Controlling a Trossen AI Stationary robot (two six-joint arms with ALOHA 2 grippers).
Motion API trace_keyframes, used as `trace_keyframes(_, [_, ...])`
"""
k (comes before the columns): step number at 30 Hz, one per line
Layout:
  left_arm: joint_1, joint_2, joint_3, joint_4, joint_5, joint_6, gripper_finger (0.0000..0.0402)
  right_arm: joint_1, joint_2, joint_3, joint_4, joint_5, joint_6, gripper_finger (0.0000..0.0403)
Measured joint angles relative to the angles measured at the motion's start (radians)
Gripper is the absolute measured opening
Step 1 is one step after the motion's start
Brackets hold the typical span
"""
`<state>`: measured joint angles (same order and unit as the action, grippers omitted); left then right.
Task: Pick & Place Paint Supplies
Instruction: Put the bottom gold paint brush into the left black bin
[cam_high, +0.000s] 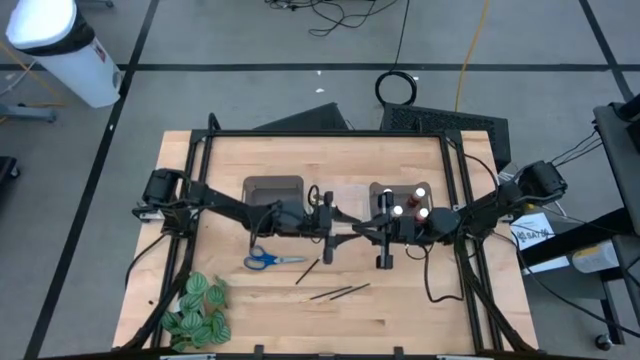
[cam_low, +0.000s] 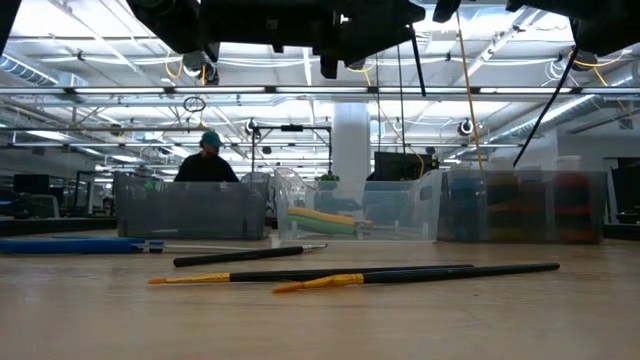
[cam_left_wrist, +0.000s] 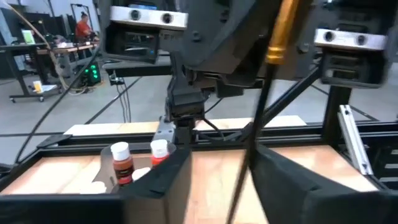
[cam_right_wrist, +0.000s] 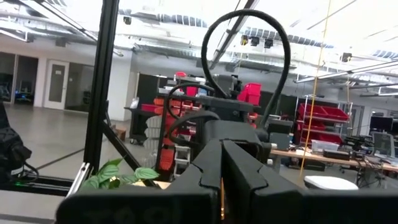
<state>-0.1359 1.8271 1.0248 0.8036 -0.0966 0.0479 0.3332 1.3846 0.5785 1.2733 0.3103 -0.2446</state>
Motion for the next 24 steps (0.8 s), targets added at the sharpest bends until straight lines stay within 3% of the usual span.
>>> trace_keyframes(9, [-0.007, 0.001, 0.0, 0.019, 0.026, -0.006, 0.0018, -0.024, -0.001, 0.0, -0.027, 0.002, 0.028, 0.0])
trace_keyframes(16, [-0.007, -0.011, 0.0, -0.02, -0.029, -0.034, 0.0026, -0.033, -0.001, 0.0, -0.036, 0.003, 0.02, 0.0])
trace_keyframes(20, [-0.01, -0.09, 0.0, -0.212, -0.085, -0.032, 0.0012, -0.011, -0.015, -0.001, -0.028, 0.003, 0.015, 0.0015])
trace_keyframes(24, [-0.02, -0.201, 0.0, -0.483, -0.198, -0.068, 0.0021, 0.013, -0.046, -0.001, -0.052, -0.008, 0.012, 0.0061])
